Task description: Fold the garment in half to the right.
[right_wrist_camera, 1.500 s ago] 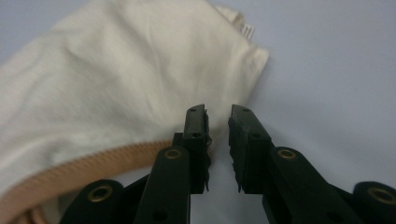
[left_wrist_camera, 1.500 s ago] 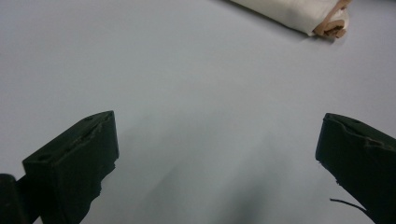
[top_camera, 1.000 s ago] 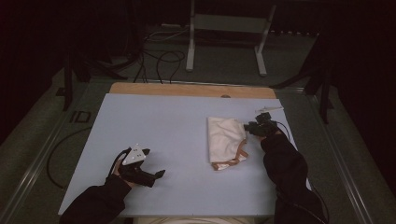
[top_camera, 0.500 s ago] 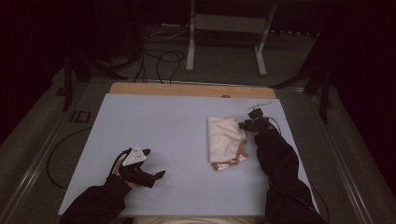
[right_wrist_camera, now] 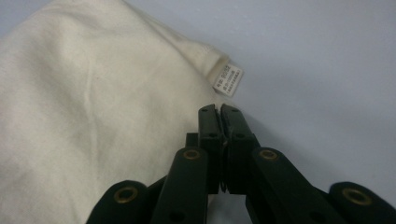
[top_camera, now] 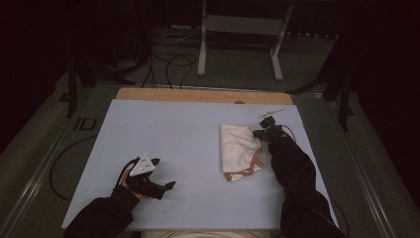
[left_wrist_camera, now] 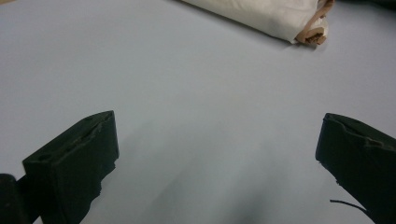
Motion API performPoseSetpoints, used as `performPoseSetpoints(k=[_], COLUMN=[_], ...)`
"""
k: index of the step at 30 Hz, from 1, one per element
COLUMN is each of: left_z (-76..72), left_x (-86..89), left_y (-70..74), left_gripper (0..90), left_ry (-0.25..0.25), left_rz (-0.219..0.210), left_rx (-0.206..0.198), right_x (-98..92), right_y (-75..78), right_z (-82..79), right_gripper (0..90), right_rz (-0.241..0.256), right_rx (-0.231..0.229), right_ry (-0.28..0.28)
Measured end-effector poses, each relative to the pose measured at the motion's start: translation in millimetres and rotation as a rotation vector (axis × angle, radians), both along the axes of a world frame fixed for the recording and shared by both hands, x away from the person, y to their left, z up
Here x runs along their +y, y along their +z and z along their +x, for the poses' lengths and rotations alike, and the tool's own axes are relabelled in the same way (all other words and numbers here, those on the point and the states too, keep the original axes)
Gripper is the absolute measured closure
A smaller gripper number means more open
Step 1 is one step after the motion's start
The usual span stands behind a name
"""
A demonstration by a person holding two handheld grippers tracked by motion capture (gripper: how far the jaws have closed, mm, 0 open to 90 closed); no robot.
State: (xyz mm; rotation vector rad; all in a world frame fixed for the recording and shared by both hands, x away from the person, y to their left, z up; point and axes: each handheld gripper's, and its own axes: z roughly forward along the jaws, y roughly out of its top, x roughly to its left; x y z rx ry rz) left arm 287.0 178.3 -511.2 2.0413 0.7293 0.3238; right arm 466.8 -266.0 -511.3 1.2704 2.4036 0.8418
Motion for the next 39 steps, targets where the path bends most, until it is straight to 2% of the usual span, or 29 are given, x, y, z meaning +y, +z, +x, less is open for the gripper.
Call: performPoseSetpoints(k=[1,7,13,18,19,23,28,39], left_z=[0.0,0.4,0.9,0.5,0.5,0.6,1.0,0.7], left_x=[0.0,0.6,0.6,-0.5,-0.8,-0.4,-0.1,-0.6], left_y=[0.1,0.4,0.6,2.3,2.5,2.5,2.3,2.2], left_gripper=[0.0,0.0,0.0,0.0,0.0,0.0,0.0,0.0], left_ry=[0.000,0.004,0.007,0.007,0.006,0.007,0.008,0.008], left_rz=[0.000,0.000,0.003,0.001,0.000,0.002,0.004,0.009], left_rx=[-0.001,-0.001,-0.004,-0.009,-0.011,-0.011,-0.009,-0.010], right_x=[0.9,0.5,2.8,5.0,6.4,7.6,6.6,-0.5], right_y=[3.1,13.3,32.4,44.8,50.6,57.8,56.8,36.7], right_z=[-1.2,-2.5,-1.1,-0.3,0.5,3.9,9.2,14.7], right_gripper=[88.4,88.4,88.4,88.4,88.4,88.4,88.4,88.4], right_rz=[-0.008,-0.012,-0.018,-0.011,-0.013,-0.023,-0.023,-0.020], right_rx=[-0.018,-0.046,-0.103,-0.127,-0.146,-0.170,-0.166,-0.118], right_ry=[0.001,-0.004,-0.006,-0.003,0.002,-0.007,-0.017,-0.061])
